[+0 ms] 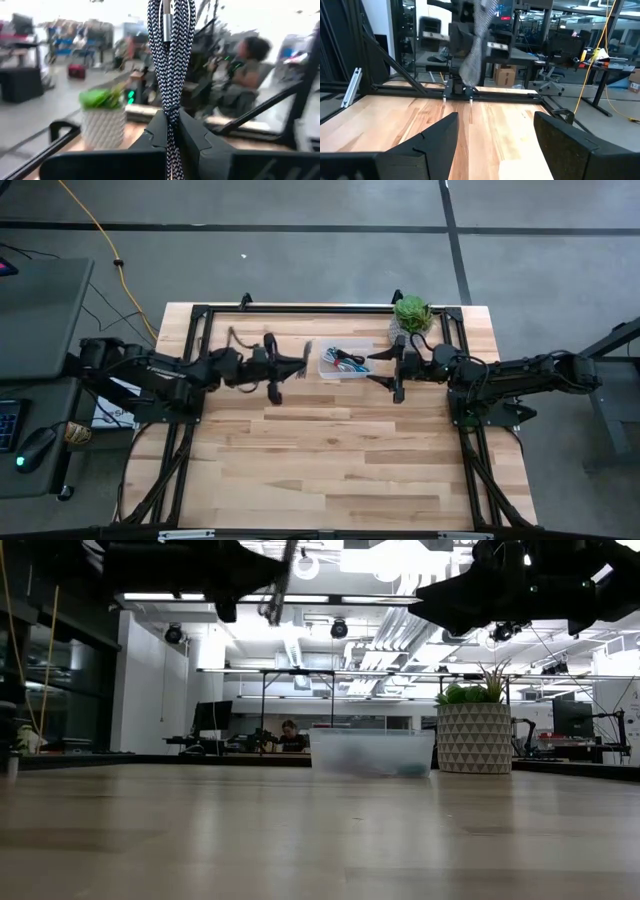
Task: Pick and place USB-C Cables
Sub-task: Put the black and white charger cable into the transparent bin
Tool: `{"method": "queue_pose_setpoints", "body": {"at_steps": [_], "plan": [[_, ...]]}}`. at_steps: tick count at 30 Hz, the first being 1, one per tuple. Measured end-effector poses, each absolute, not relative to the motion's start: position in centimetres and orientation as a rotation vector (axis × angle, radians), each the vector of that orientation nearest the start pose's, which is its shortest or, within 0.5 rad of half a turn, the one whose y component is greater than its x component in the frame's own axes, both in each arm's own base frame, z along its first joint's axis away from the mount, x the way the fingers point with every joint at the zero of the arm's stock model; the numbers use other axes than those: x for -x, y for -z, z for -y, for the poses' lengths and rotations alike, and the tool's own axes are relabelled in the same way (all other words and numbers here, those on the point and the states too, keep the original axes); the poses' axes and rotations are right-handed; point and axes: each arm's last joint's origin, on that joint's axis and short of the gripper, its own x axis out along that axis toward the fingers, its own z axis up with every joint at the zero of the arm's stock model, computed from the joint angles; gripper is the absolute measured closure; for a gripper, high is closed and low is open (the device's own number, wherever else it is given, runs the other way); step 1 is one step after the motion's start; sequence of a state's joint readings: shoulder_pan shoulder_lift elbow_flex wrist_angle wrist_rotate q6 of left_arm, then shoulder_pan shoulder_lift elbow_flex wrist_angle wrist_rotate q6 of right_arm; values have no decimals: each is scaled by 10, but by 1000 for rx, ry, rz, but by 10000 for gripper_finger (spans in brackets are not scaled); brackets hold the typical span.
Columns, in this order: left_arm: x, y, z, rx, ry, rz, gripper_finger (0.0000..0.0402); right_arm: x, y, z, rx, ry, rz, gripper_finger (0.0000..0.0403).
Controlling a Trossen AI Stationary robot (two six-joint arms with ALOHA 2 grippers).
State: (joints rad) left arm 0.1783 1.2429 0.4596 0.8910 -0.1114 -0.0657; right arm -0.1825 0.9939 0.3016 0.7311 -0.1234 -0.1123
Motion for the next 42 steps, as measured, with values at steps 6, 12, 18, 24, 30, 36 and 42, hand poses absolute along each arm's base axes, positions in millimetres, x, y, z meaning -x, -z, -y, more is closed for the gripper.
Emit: {"method": "queue_pose_setpoints", "body": {"at_steps": [6, 12, 18, 24, 30, 36, 42], "plan": [[-292, -237, -85, 77, -376, -144, 401, -195, -231, 32, 139, 67, 169, 152], [-352, -224, -131, 33, -433, -467, 401, -194, -236, 32, 147, 62, 217, 152], [-392, -194, -161, 18, -443, -648, 401, -195, -232, 32, 140, 60, 172, 152], [-407, -173, -178, 22, -472, -719, 401, -195, -231, 32, 122, 57, 168, 152], [-405, -166, -176, 37, -462, -782, 401, -195, -230, 32, 112, 56, 161, 152], [-405, -163, -163, 23, -423, -845, 385, -195, -230, 32, 135, 58, 160, 152], [-408, -164, -155, 2, -396, -855, 339, -195, -230, 32, 143, 60, 160, 152]]}}
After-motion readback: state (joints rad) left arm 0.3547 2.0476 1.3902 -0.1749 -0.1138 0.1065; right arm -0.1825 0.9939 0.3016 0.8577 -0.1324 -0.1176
